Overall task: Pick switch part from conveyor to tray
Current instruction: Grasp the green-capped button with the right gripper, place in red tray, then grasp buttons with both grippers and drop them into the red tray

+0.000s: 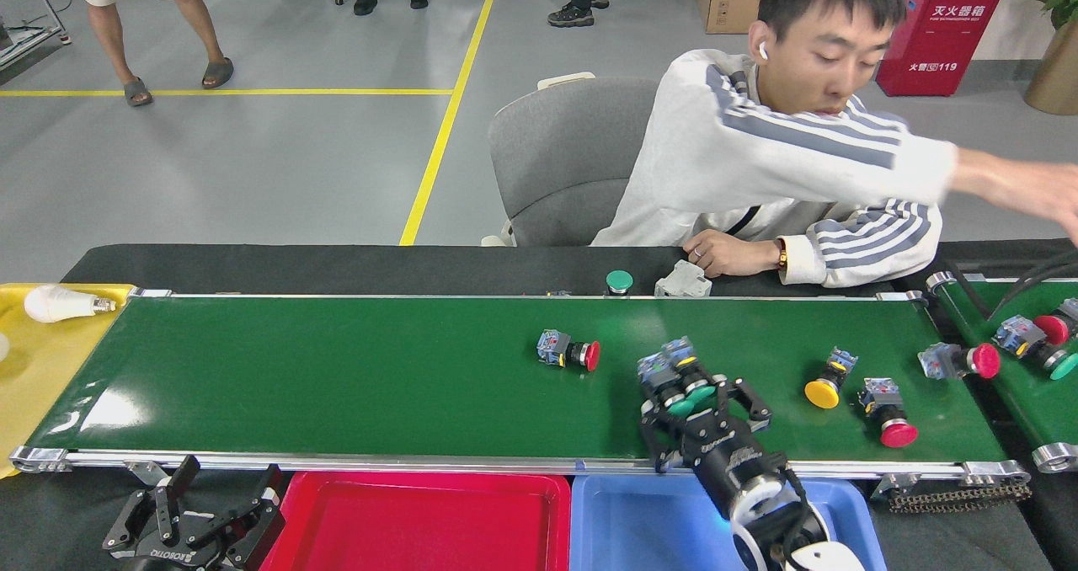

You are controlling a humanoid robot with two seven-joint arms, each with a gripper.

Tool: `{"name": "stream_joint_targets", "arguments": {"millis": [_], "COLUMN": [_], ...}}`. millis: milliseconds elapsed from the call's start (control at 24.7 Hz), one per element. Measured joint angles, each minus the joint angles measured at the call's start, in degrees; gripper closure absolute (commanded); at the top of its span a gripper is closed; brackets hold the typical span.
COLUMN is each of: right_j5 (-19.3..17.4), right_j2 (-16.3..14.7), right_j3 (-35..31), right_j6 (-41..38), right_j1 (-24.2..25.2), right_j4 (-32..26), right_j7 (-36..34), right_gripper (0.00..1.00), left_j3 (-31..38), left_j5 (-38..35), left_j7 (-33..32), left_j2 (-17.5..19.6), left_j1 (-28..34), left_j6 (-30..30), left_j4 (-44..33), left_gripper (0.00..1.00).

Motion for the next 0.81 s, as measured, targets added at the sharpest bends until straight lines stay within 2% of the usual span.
{"name": "stream_joint_targets", "arguments": {"millis": [121,283,364,445,526,607,729,810], "right_j5": [0.48,0.22,-0.04,-0.17,-0.21,-0.26,-0.37,-0.46], "right_j2": [2.28,2.65,2.65,2.73,3.50,5.39,5.79,5.78], "right_j3": [5.97,6.94,5.72,-0.50,-8.40,-13.18,-15.24,-15.38], "right_j6": [-3.98,-5.09,-5.42,-3.86,2.92,11.88,25.48,31.50], "right_j1": [-0.01,-0.02,0.12,1.65,6.34,10.50,14.78,15.54], "right_j4": [0.50,1.23,0.78,-1.33,-3.59,-5.72,-7.25,-7.28], "right_j7": [-0.25,-0.33,-0.16,-0.13,0.04,-0.38,-4.38,-5.98], "right_gripper": [0.00,0.00,0.00,0.00,0.00,0.00,0.00,0.00], "left_j3": [-3.32,-7.31,-8.74,-9.11,-9.18,-9.26,-9.33,-9.37], "left_j5": [-0.01,-0.64,-1.33,-2.80,-5.56,-8.77,-11.41,-11.71], "left_j7": [-0.12,-0.41,-1.40,-3.00,-3.74,-4.20,-4.64,-4.77], "left_j2": [-0.02,-0.05,-1.26,-3.84,-6.51,-8.69,-10.95,-11.27], "left_j1": [-2.04,-2.73,-3.78,-5.08,-6.25,-7.50,-10.08,-12.09], "left_j6": [0.30,0.64,0.85,1.00,1.06,1.09,1.19,1.20], "left_j4": [0.06,0.18,0.19,0.20,0.74,1.75,4.90,7.20], "left_gripper": [0.00,0.00,0.00,0.00,0.00,0.00,0.00,0.00]}}
